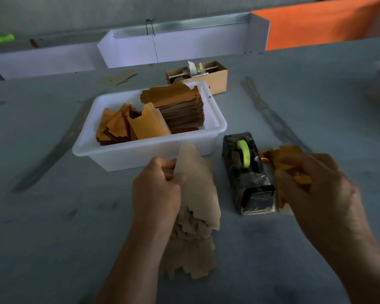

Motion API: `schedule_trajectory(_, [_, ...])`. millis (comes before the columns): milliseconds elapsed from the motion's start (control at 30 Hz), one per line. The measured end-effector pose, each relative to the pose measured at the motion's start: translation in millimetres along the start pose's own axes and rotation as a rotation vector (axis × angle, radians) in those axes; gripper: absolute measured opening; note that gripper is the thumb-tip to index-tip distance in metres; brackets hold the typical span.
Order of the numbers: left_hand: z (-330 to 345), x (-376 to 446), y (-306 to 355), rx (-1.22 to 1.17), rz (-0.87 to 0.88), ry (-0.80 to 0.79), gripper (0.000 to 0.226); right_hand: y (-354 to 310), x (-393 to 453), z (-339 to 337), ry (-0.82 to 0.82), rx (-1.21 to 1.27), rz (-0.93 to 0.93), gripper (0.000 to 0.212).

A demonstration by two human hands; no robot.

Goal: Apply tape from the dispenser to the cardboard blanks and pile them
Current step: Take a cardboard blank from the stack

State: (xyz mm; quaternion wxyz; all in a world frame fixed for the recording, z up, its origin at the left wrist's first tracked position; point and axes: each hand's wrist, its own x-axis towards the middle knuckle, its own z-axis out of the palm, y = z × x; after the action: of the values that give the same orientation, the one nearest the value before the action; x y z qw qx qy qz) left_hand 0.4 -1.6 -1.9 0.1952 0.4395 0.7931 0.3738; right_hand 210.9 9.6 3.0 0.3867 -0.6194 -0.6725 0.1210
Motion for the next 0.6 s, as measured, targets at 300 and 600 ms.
schedule_trajectory(300, [-13.9,-14.7,8.1,-0.373,0.021,0.144,0.011,-17.8,-8.8,2.4,-0.014,0.171,0.034,0.022])
schedule_trajectory(600, [-26.5,-34.0,13.0,-0.92,-0.231,-0.283,0.034,-46.3,-27.0,14.0,-0.288,0.644,0.269,0.039])
